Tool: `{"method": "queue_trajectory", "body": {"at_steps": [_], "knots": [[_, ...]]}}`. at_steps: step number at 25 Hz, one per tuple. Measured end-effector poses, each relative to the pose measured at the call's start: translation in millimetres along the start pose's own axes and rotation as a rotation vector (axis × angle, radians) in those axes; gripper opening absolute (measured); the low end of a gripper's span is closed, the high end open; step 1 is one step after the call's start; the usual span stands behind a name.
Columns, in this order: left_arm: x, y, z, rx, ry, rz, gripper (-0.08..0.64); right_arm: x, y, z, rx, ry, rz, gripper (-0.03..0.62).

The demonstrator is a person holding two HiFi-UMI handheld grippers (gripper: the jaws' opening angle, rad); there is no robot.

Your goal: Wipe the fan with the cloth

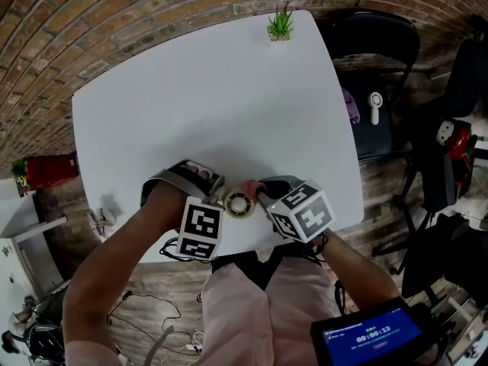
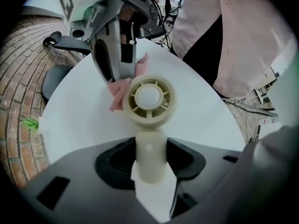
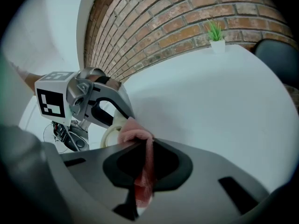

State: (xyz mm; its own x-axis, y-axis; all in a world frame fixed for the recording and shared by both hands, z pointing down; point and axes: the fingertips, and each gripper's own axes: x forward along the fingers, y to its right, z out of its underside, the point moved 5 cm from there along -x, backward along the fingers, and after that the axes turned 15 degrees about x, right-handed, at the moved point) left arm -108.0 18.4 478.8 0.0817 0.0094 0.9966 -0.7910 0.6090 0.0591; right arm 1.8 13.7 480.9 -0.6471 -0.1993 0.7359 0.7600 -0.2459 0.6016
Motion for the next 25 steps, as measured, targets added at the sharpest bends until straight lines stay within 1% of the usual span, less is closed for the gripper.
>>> {"method": "queue_trajectory", "body": {"at_steps": [7, 9, 11, 12, 14, 20, 22, 25], "knots": [[0, 0, -1, 0.029, -0.011, -0.002, 0.195, 0, -1, -7, -0.039, -0.020, -0.027, 0.032], [0, -1, -2, 0.033, -0.011, -0.002, 0.195, -5, 2, -13, -0.064, -0.018, -0.035, 0.032], [0, 0, -2, 0.039, -0.011, -0.005, 0.195, -11, 5, -20, -0.115, -0.026, -0.044, 0.032], [0, 0, -2, 0.041, -0.011, -0.007, 0.195, -13, 4, -23, -0.156, -0.035, -0.055, 0.032], [-1, 1, -2, 0.043, -0.007, -0.013, 0.195, -15, 2, -28, -0.271, -0.058, -0.085, 0.032], [-2, 0, -2, 0.043, -0.001, -0.022, 0.195, -4, -5, -31, -0.717, -0.179, -0.159, 0.032], [-2, 0, -2, 0.045, 0.001, -0.022, 0.195, 1, -10, -31, -0.828, -0.211, -0.198, 0.032], [-2, 0, -2, 0.050, 0.002, -0.017, 0.195, 9, -17, -31, -0.950, -0.251, -0.243, 0.032]]}}
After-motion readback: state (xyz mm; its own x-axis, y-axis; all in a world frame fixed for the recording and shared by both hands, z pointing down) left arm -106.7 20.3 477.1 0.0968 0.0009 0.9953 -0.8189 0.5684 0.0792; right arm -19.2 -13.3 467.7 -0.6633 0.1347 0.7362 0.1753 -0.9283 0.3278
